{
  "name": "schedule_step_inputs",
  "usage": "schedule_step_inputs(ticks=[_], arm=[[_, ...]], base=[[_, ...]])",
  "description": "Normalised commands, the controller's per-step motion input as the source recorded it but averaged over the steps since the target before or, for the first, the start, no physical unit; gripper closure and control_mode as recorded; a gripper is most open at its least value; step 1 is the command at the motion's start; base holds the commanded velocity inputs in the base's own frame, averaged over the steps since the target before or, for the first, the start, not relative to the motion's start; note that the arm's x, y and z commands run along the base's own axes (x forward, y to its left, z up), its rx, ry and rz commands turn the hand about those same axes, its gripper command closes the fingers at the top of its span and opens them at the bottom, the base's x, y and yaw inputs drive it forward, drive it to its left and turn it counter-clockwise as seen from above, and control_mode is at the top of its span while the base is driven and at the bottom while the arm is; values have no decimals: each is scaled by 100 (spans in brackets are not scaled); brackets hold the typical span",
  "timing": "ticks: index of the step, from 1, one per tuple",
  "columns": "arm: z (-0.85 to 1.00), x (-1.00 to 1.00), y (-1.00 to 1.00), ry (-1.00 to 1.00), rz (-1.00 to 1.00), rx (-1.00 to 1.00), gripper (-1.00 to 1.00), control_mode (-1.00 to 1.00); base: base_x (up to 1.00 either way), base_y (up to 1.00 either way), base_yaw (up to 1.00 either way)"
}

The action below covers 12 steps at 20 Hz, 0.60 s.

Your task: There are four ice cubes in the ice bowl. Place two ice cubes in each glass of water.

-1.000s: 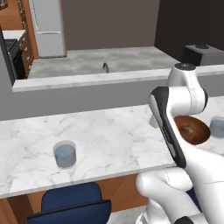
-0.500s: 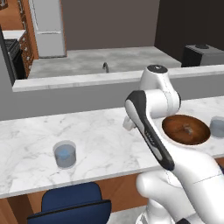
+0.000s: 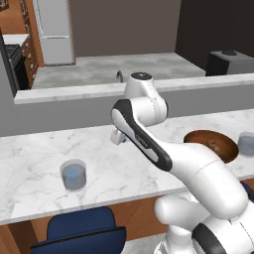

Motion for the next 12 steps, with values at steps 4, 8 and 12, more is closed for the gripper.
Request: schedule_step_inputs(ticks=[4, 8, 12], arm=[[-8, 40, 53, 10, 9, 0, 100, -100], [-12, 11, 55, 8, 5, 0, 100, -100], [-13, 0, 55, 4, 6, 0, 100, -100]], base=[[0, 0, 0], [0, 0, 0], [0, 0, 0]])
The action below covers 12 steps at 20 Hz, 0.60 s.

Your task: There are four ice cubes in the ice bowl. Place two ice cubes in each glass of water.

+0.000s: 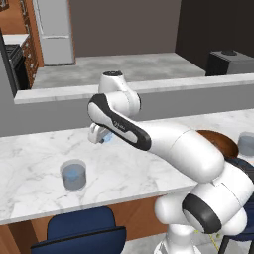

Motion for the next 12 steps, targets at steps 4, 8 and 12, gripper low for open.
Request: schedule_step_inputs(ticks=[4, 8, 12], arm=[[-23, 0, 45, 0, 3, 0, 100, -100], [-45, 0, 32, 0, 0, 0, 100, -100], [-52, 0, 13, -1, 0, 0, 100, -100]], base=[[0, 0, 0], [0, 0, 0], [0, 0, 0]])
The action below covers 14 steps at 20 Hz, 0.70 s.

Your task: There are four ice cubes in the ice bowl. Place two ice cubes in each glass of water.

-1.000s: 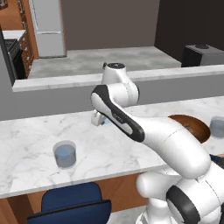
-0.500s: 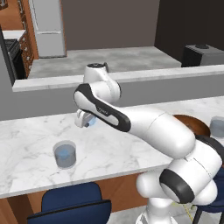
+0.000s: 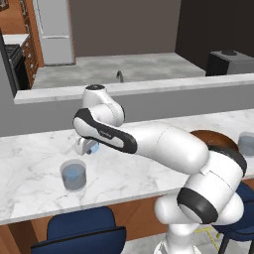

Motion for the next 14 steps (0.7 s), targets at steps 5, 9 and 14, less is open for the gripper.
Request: schedule_step_inputs(ticks=[5, 9, 14], arm=[[-25, 0, 2, -2, 0, 0, 100, -100], [-1, 14, 29, 0, 0, 0, 100, -100], [0, 26, 46, 0, 0, 0, 100, -100]], base=[[0, 0, 0], [0, 0, 0], [0, 0, 0]])
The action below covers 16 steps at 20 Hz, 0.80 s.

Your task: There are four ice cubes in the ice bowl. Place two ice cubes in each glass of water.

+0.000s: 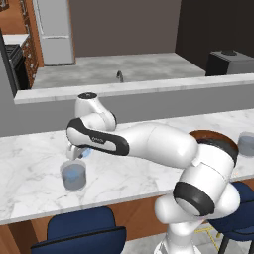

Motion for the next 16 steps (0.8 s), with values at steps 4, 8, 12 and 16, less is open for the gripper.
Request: schedule_step_inputs(ticks=[4, 8, 12, 16], arm=[[-21, 30, 43, 0, 0, 0, 100, -100], [-29, 21, 29, 0, 0, 0, 100, -100], [-38, 16, 20, 0, 0, 0, 100, -100], [-41, 19, 17, 0, 0, -2, 100, -100]], base=[[0, 0, 0], [0, 0, 0], [0, 0, 0], [0, 0, 0]])
